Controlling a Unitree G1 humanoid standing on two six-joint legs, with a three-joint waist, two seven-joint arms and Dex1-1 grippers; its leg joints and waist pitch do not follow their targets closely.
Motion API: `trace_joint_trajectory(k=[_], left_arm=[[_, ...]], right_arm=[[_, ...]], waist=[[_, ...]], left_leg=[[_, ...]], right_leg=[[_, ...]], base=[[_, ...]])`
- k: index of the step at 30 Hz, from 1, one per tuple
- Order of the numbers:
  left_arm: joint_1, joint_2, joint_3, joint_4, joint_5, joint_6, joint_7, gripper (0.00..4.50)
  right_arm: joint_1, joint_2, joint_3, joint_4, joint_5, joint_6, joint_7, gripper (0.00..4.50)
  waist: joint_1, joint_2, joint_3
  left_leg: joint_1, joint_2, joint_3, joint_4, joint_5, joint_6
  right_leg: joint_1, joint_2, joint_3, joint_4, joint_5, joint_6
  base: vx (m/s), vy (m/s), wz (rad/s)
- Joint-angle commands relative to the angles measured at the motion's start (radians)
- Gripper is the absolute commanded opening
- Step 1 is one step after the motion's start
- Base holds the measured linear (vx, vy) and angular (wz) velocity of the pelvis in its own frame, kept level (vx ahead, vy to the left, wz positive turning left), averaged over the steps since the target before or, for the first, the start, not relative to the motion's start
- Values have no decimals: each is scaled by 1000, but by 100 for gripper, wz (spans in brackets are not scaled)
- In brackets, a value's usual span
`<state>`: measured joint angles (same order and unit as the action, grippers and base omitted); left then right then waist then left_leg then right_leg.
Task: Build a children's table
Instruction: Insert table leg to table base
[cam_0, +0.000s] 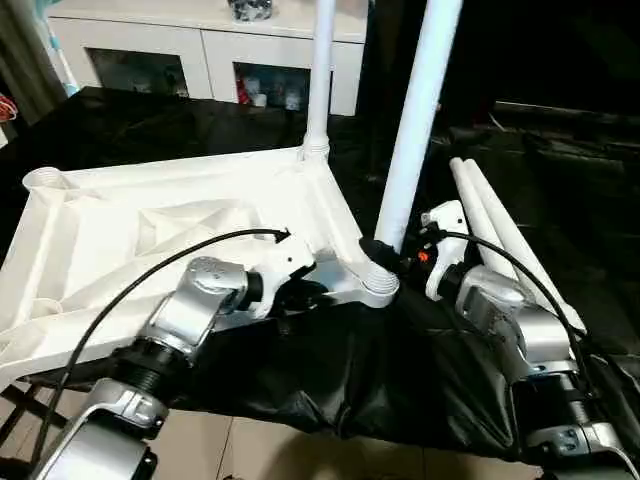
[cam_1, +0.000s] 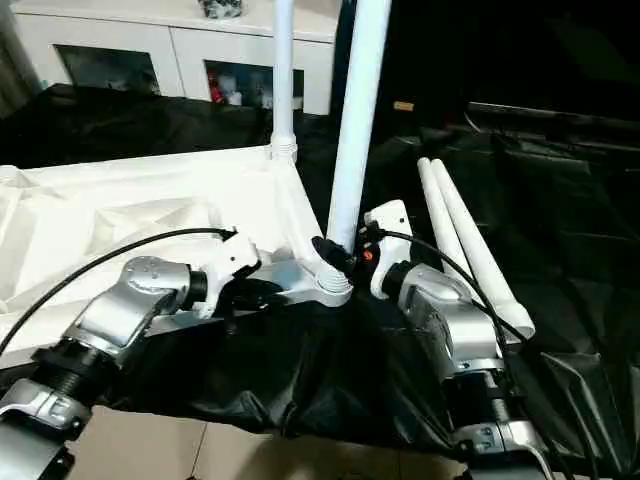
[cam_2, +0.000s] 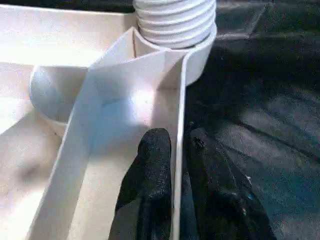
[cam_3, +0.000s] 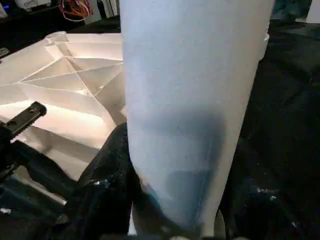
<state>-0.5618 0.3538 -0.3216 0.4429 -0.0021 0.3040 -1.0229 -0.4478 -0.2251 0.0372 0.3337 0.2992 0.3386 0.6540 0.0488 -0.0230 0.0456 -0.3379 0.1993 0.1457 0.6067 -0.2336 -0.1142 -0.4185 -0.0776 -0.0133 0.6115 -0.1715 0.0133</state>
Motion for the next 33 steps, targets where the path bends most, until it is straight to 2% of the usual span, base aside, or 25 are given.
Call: trace_joint_trajectory(k=[1, 2, 4, 6, 11, 17, 20, 23, 28, 31, 33], left_arm=[[12, 17, -5, 20, 28, 6, 5, 76], [11, 16, -3, 25, 28, 3, 15, 58], [7, 13, -1, 38, 26, -1, 24, 58], [-1, 7, 2, 66, 29, -17, 38, 37], [-5, 13, -13, 84, 38, -31, 24, 7], [0, 33, -40, 73, 46, -49, -22, 7], [7, 48, -60, 60, 48, -68, -65, 7], [7, 50, -60, 50, 40, -64, -82, 0], [-7, 44, -54, 62, 37, -59, -69, 0], [-10, 41, -50, 66, 36, -56, -63, 0], [-14, 32, -39, 73, 32, -47, -55, 0]], right_arm=[[-23, 2, -5, 36, -14, -19, -6, 188], [-26, 3, -4, 41, -15, -22, -4, 188], [-27, 4, -2, 45, -15, -25, 0, 188], [-27, 4, 4, 49, -18, -28, 6, 188], [-29, 3, 8, 63, -22, -36, 20, 188], [-42, 1, 16, 90, -25, -33, 36, 188], [-57, 2, 19, 119, -28, -25, 53, 188], [-71, 9, 4, 142, -17, -24, 54, 188], [-72, 17, -43, 154, 27, -7, 55, 188], [-67, 18, -52, 154, 35, -5, 55, 188], [-32, 32, -108, 149, 92, 8, 51, 188]], waist=[[3, -4, -55], [3, -3, -54], [3, -3, -54], [3, -7, -53], [4, -5, -52], [0, 0, -56], [-4, -2, -56], [-8, -4, -56], [-6, -3, -56], [-5, -2, -56], [-3, 0, -55]], left_leg=[[-14, 4, 20, -84, -119, 31], [-14, 5, 21, -85, -128, 26], [-11, 5, 22, -85, -136, 21], [-15, 5, 22, -87, -134, 20], [-15, 7, 21, -90, -146, 12], [-16, 7, 21, -89, -124, 16], [-16, 7, 22, -88, -119, 18], [-15, 8, 24, -87, -117, 22], [-12, 9, 26, -87, -106, 29], [-11, 9, 26, -87, -104, 30], [-9, 10, 28, -87, -115, 30]], right_leg=[[60, -34, 19, -64, -187, -235], [59, -35, 19, -66, -209, -230], [57, -35, 19, -69, -226, -221], [60, -34, 19, -70, -233, -214], [57, -35, 18, -72, -272, -197], [58, -34, 17, -66, -201, -220], [60, -33, 17, -63, -173, -232], [61, -33, 18, -63, -162, -244], [61, -33, 18, -60, -137, -258], [61, -34, 18, -60, -134, -260], [59, -35, 20, -63, -143, -260]], base=[[0, 0, 0], [0, 0, 0], [0, 0, 0], [0, 0, 0], [0, 0, 0], [0, 0, 0], [0, 0, 0], [0, 0, 0], [0, 0, 0], [0, 0, 0], [0, 0, 0]])
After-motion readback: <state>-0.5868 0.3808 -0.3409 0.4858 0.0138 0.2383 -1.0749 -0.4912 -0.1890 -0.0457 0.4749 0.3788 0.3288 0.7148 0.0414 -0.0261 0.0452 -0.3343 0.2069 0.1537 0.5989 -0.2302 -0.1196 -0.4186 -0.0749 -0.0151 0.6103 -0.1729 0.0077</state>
